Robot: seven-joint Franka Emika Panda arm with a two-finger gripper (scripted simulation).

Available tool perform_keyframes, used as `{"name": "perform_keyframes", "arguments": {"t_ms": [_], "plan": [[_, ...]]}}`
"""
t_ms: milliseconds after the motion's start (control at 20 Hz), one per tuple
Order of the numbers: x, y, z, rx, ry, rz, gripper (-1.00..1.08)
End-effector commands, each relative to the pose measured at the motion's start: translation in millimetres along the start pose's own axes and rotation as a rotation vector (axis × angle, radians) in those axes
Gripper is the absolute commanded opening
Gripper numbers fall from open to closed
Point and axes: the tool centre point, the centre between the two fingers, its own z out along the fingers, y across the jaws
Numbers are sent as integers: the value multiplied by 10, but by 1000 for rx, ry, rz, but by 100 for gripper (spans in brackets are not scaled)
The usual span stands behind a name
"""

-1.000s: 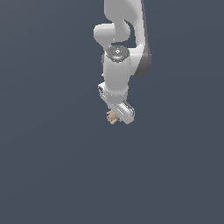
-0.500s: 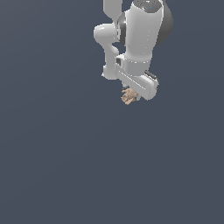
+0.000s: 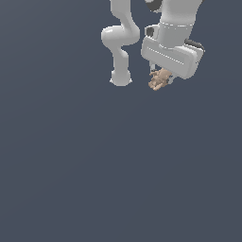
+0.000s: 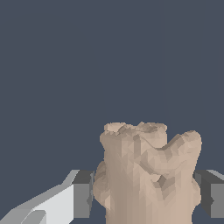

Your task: Pick up the object and move it to a goal position.

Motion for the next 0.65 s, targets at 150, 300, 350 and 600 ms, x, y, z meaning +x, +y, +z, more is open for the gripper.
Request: {"name": "perform_keyframes", "arguments": {"t_ms": [150,300,350,600], "plan": [[-266,-44,-324,-1,-2,0,-100],[-352,-65,-430,-1,-2,0,-100],[-371,-70,-455,0,-3,0,-100],[-407,-91,-502,0,-3,0,-100]]}}
